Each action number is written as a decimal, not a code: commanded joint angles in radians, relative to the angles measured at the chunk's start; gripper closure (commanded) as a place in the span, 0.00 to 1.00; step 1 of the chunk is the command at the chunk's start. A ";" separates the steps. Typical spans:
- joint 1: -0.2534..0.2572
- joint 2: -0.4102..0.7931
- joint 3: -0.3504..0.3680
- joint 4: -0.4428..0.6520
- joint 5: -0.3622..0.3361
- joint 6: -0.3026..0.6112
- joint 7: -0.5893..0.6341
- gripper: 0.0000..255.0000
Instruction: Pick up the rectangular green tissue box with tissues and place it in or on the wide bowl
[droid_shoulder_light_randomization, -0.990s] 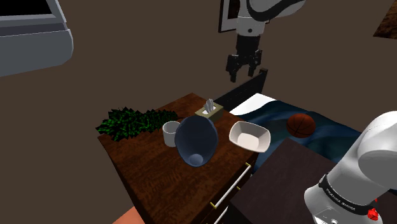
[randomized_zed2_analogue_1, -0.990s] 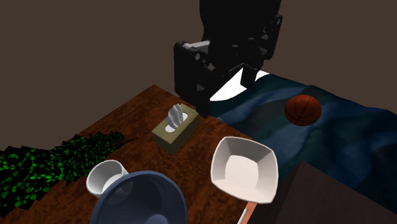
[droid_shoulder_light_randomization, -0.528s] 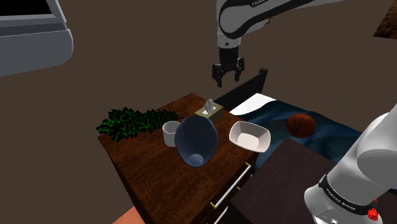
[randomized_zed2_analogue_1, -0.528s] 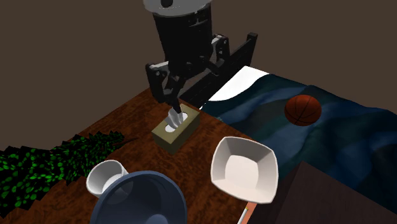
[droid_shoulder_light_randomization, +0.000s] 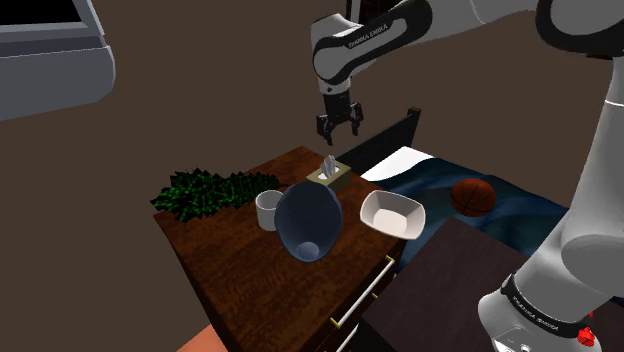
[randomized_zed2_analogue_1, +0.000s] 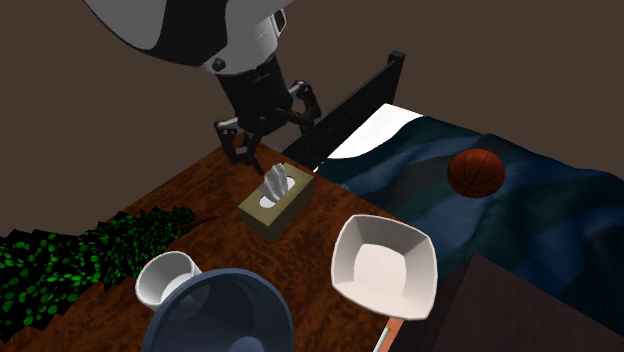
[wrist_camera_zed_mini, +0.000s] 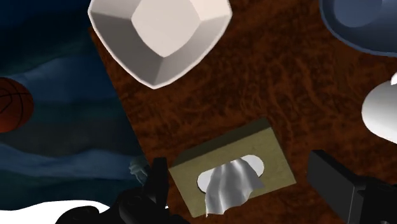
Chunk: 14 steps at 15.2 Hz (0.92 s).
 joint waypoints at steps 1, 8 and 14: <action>0.005 0.102 -0.009 0.096 -0.021 -0.015 0.021 0.00; 0.019 0.442 -0.051 0.483 -0.063 -0.131 0.055 0.00; 0.021 0.797 -0.088 0.988 -0.071 -0.325 0.039 0.00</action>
